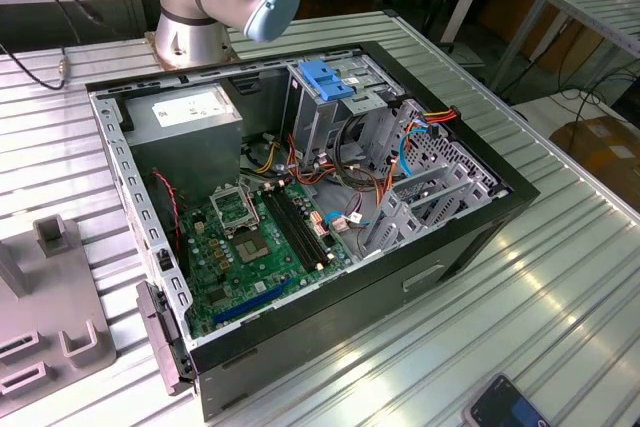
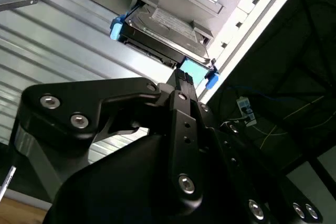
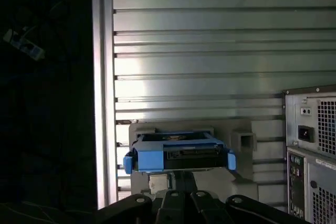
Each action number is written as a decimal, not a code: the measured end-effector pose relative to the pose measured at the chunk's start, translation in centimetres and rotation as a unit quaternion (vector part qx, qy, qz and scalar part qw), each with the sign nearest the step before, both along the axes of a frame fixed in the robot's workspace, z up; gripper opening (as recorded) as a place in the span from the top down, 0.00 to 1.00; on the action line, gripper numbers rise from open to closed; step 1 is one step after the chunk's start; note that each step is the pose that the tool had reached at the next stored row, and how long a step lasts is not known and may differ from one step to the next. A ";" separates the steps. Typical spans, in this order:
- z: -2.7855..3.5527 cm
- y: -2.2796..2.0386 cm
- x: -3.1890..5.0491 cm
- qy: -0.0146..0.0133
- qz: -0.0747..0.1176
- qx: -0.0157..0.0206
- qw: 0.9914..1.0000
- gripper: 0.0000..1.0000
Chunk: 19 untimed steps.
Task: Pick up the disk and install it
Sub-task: 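Reach for the disk, then pick up the disk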
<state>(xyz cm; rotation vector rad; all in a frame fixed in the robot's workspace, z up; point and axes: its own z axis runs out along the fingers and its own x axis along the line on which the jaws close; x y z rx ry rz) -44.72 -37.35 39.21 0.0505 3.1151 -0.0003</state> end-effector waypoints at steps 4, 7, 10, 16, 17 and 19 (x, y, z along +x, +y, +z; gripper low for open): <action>-0.02 -0.51 -2.14 0.000 0.000 0.000 1.000 0.90; -0.03 -0.51 -2.18 0.000 0.000 0.000 1.000 0.90; -0.03 -0.50 -2.18 0.000 0.000 0.000 1.000 0.90; -0.02 -0.51 -2.19 0.000 0.000 0.000 1.000 0.90; -0.02 -0.51 -2.20 0.000 0.000 0.000 1.000 0.90; -0.03 -0.50 -2.20 0.000 0.002 0.000 1.000 0.90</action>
